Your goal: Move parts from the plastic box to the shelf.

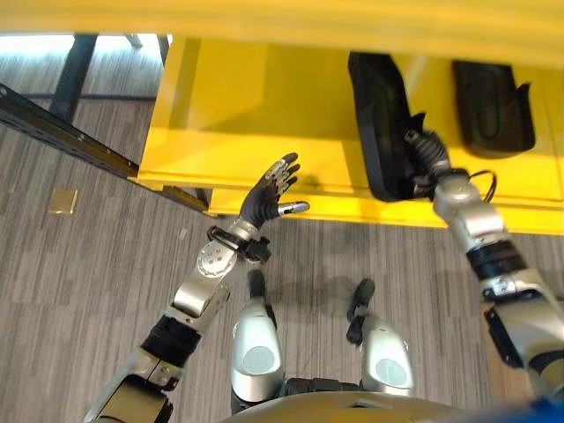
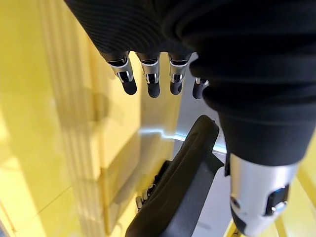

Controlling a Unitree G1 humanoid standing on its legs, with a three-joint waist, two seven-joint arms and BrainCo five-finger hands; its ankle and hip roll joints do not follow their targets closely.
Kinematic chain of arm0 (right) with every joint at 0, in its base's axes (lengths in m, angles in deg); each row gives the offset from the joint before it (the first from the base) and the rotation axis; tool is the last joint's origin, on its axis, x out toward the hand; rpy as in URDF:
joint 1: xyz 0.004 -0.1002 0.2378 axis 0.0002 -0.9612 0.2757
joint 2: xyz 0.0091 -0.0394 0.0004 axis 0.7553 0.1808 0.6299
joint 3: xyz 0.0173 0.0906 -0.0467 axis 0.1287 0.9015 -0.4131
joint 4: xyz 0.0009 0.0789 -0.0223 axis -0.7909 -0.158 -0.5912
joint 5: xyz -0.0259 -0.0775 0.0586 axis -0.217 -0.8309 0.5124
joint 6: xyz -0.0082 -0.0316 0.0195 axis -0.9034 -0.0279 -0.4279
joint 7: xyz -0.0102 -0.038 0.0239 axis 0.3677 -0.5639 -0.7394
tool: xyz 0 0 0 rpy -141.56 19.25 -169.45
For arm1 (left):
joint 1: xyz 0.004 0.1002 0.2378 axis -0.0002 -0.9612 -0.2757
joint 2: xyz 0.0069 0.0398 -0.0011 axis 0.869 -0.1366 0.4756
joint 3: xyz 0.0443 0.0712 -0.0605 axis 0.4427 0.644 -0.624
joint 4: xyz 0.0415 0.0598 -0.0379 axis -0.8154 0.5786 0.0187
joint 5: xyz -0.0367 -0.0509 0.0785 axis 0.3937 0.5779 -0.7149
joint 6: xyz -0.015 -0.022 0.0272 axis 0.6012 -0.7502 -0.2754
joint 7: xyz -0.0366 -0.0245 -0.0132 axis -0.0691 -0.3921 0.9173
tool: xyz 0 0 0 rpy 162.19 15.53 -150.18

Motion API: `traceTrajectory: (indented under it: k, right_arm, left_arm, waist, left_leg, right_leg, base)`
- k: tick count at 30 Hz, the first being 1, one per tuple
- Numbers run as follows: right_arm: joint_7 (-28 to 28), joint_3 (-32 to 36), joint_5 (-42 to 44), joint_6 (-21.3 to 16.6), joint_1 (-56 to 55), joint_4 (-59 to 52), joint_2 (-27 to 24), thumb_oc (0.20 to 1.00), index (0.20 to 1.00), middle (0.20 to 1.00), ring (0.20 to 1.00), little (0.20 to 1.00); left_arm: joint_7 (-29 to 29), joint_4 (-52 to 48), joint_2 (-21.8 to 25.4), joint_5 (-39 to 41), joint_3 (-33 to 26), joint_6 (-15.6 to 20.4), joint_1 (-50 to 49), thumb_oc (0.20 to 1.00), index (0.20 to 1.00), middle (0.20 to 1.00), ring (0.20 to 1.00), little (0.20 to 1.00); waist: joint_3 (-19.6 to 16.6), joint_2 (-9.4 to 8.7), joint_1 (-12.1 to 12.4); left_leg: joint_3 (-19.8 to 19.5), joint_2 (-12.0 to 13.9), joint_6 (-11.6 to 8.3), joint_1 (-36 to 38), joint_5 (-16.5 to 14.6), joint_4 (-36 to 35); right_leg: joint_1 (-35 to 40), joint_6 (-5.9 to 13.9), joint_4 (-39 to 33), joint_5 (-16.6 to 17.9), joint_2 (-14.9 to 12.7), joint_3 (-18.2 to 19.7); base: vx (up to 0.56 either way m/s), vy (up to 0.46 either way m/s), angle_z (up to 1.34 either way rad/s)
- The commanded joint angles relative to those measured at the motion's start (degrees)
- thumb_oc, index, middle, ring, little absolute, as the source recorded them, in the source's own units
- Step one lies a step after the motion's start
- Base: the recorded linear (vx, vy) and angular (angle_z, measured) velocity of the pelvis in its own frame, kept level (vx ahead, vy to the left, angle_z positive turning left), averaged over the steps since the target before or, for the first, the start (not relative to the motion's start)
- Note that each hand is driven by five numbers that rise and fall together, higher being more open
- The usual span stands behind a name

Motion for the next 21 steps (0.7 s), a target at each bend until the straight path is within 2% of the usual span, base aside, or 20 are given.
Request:
traceTrajectory:
  k: [1, 8, 12, 18, 21]
  right_arm:
    - [-0.83, 0.38, 0.86, -1.53, 4.75, -1.08, -1.38, 0.200, 0.200, 0.200, 0.200, 0.200]
    - [0.00, -1.58, 2.23, -1.17, 11.14, 7.13, -1.50, 0.200, 0.200, 0.200, 0.200, 0.200]
    - [1.13, -3.50, 2.02, 0.54, 15.13, 12.46, -2.19, 0.200, 0.200, 0.200, 0.200, 0.200]
    - [3.62, -5.88, 1.91, -0.89, 19.52, 18.19, -3.61, 0.200, 0.200, 0.200, 0.200, 0.200]
    - [5.40, -7.30, -0.22, 0.00, 22.37, 19.68, -5.38, 0.200, 0.200, 0.200, 0.200, 0.200]
  left_arm:
    - [-0.47, -3.40, -0.34, -0.54, 2.37, 3.47, -0.09, 1.000, 1.000, 1.000, 1.000, 1.000]
    - [-3.59, -3.03, -2.12, -0.50, 5.44, 4.94, 4.20, 1.000, 1.000, 1.000, 1.000, 1.000]
    - [-8.15, -1.89, -2.91, -0.83, 6.50, 5.00, 5.25, 1.000, 1.000, 1.000, 1.000, 1.000]
    - [-8.21, -0.66, -3.98, -2.04, 7.59, 6.45, 6.05, 1.000, 1.000, 1.000, 1.000, 1.000]
    - [-8.02, -0.30, -3.89, -1.22, 8.19, 6.53, 6.47, 1.000, 1.000, 1.000, 1.000, 1.000]
  waist:
    - [-2.14, -0.25, 0.58]
    - [0.01, 0.98, 0.13]
    - [0.03, 1.53, 0.13]
    - [0.03, 2.14, 0.36]
    - [0.03, 2.13, 0.48]
  left_leg:
    - [4.86, -1.08, 1.86, 1.43, -3.78, 4.32]
    - [4.08, -1.34, 3.63, -3.89, -7.57, 12.19]
    - [3.57, -1.45, 4.63, -6.97, -10.58, 17.34]
    - [2.53, -1.22, 5.30, -10.06, -13.67, 23.32]
    - [1.57, -1.24, 5.95, -12.36, -16.78, 28.87]
  right_leg:
    - [-0.52, 1.48, 13.96, -10.12, -1.67, -2.09]
    - [-7.78, 1.05, 24.36, -13.45, -4.22, 0.19]
    - [-11.81, 0.49, 30.70, -15.93, -5.41, 1.58]
    - [-14.82, -0.44, 36.77, -18.40, -6.57, 2.60]
    - [-17.19, -0.86, 41.61, -20.21, -7.81, 3.44]
  base:
    - [-0.13, 0.022, -0.08]
    - [-0.10, 0.079, -0.05]
    - [-0.09, 0.078, -0.10]
    - [-0.05, 0.042, -0.02]
    - [0.00, 0.008, 0.02]
